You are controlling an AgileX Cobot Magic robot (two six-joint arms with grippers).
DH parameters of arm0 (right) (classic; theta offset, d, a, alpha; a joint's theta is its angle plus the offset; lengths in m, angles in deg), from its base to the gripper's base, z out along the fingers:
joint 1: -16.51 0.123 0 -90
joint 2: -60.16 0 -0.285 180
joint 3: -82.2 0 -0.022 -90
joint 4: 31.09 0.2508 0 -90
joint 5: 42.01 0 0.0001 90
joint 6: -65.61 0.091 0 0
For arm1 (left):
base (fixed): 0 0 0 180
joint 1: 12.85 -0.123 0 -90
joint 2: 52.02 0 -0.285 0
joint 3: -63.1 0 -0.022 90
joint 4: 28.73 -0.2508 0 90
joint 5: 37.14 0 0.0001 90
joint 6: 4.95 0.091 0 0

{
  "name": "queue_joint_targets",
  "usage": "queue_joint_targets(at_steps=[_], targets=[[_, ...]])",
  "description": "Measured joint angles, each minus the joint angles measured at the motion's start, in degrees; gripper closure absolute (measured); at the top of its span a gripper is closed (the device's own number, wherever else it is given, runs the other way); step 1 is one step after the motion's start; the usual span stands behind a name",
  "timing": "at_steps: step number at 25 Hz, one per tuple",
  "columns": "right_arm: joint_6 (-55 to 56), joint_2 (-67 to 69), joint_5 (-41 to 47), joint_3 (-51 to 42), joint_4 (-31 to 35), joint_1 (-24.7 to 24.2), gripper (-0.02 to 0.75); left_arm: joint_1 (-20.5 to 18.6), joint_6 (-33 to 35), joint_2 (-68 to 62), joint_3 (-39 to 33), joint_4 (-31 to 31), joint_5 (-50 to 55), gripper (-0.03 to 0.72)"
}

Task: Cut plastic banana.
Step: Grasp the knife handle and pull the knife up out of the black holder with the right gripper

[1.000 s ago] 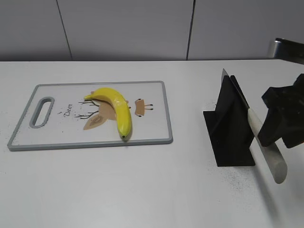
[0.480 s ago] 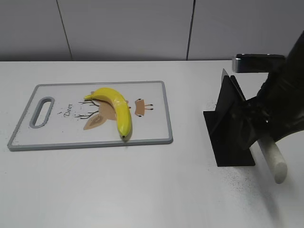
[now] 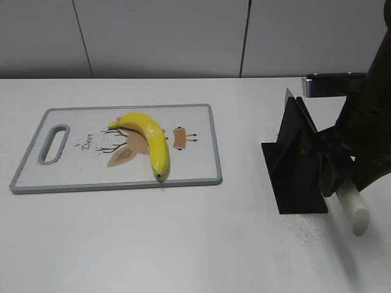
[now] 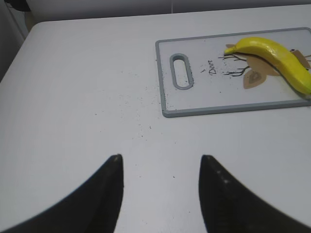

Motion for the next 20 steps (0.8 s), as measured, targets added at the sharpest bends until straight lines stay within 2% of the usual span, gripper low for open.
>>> queue_joint_targets(at_steps=[5, 8, 10, 13, 20], targets=[[0.0, 2.0, 0.6, 0.0, 0.0, 0.0, 0.356, 0.0, 0.0, 0.0, 0.0, 0.0, 0.0, 0.199], [0.3, 2.1, 0.7, 0.0, 0.1, 0.0, 0.384, 0.0, 0.0, 0.0, 0.0, 0.0, 0.0, 0.199], [0.5, 2.1, 0.8, 0.0, 0.3, 0.0, 0.435, 0.0, 0.0, 0.0, 0.0, 0.0, 0.0, 0.199], [1.2, 2.1, 1.2, 0.0, 1.0, 0.0, 0.551, 0.0, 0.0, 0.0, 0.0, 0.0, 0.0, 0.199], [3.0, 2.0, 1.3, 0.0, 1.6, 0.0, 0.551, 0.0, 0.0, 0.0, 0.0, 0.0, 0.0, 0.200]])
